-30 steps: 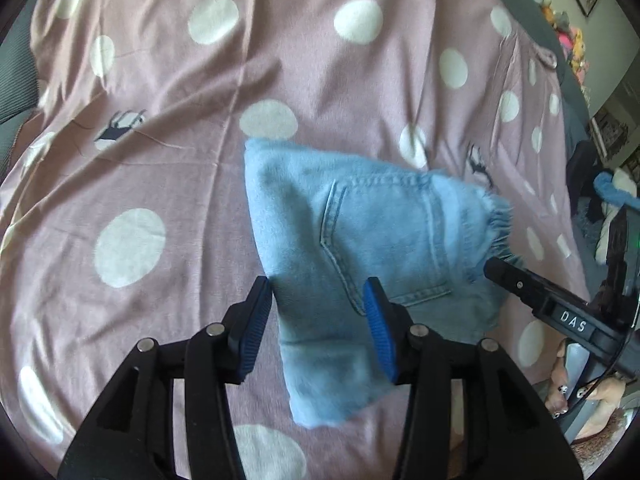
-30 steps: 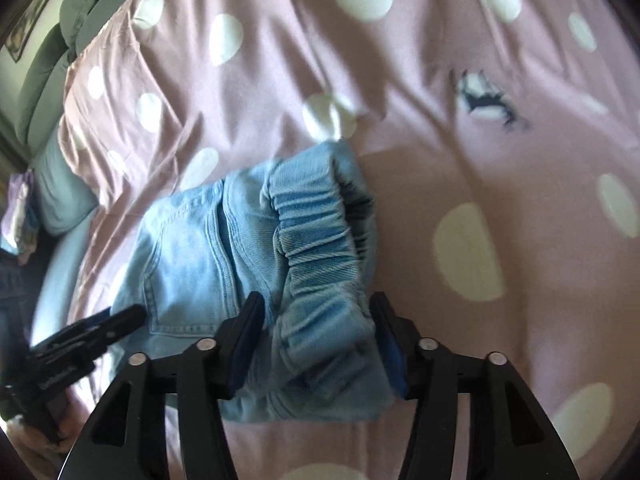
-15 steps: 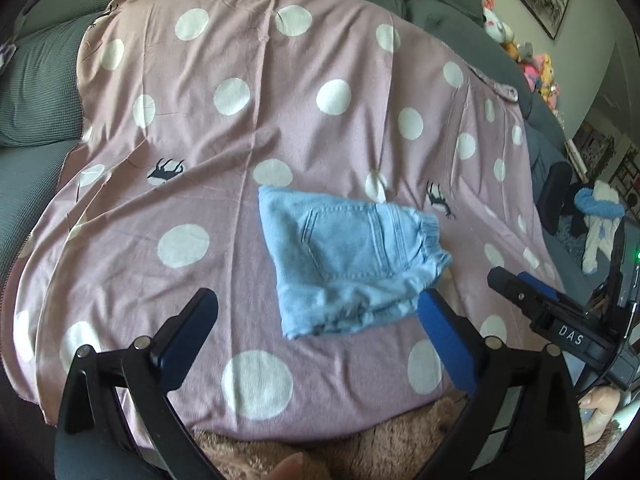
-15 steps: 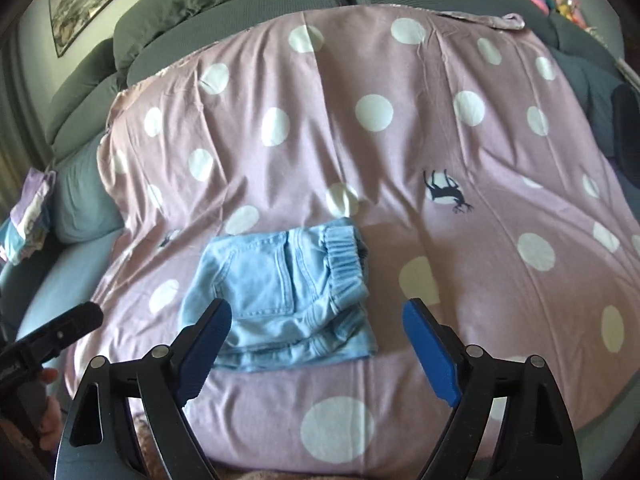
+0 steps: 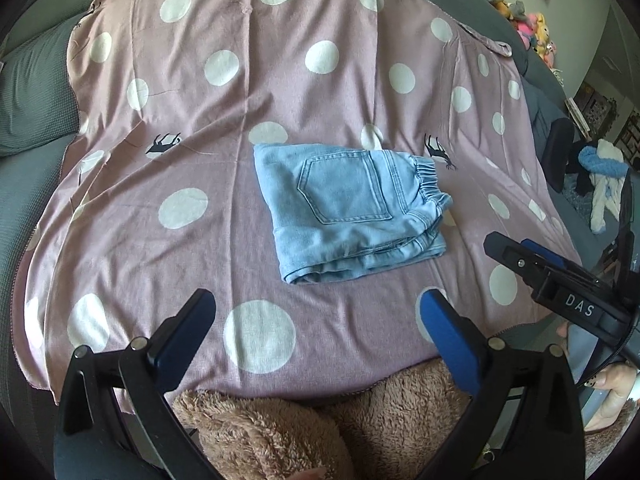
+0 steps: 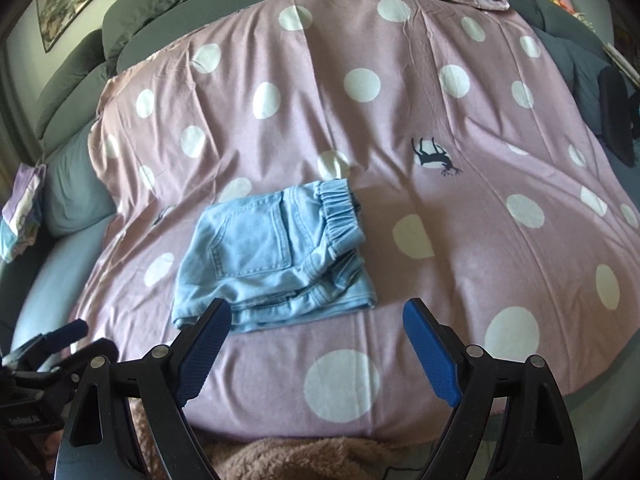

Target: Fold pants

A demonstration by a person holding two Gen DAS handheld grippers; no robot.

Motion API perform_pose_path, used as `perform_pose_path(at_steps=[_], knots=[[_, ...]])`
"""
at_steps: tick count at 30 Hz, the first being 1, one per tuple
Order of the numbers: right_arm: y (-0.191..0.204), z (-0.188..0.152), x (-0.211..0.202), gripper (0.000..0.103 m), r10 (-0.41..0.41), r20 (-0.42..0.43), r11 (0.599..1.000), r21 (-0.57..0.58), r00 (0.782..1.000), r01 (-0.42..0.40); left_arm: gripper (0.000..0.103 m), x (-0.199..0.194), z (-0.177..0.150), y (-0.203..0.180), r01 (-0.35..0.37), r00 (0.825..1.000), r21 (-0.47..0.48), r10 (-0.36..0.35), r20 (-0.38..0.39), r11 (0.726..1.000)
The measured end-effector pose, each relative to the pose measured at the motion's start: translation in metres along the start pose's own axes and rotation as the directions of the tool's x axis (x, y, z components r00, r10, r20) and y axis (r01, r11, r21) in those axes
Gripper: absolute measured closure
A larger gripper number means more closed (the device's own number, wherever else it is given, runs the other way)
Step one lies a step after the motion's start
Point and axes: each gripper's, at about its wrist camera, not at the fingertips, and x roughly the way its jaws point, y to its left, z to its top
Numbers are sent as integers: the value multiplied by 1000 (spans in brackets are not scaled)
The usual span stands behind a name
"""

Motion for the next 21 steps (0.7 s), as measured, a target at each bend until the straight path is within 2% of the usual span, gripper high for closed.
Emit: perform_pose_path(at_steps=[13, 21], knots=[[3, -1, -5, 16, -54, 16, 998, -23, 998, 54, 1, -3, -2, 3, -31, 999, -14, 31, -26, 999], [5, -2, -6, 16, -26, 13, 999, -28, 1000, 26, 1, -7, -3, 1, -25, 999, -12, 25, -24, 1000]])
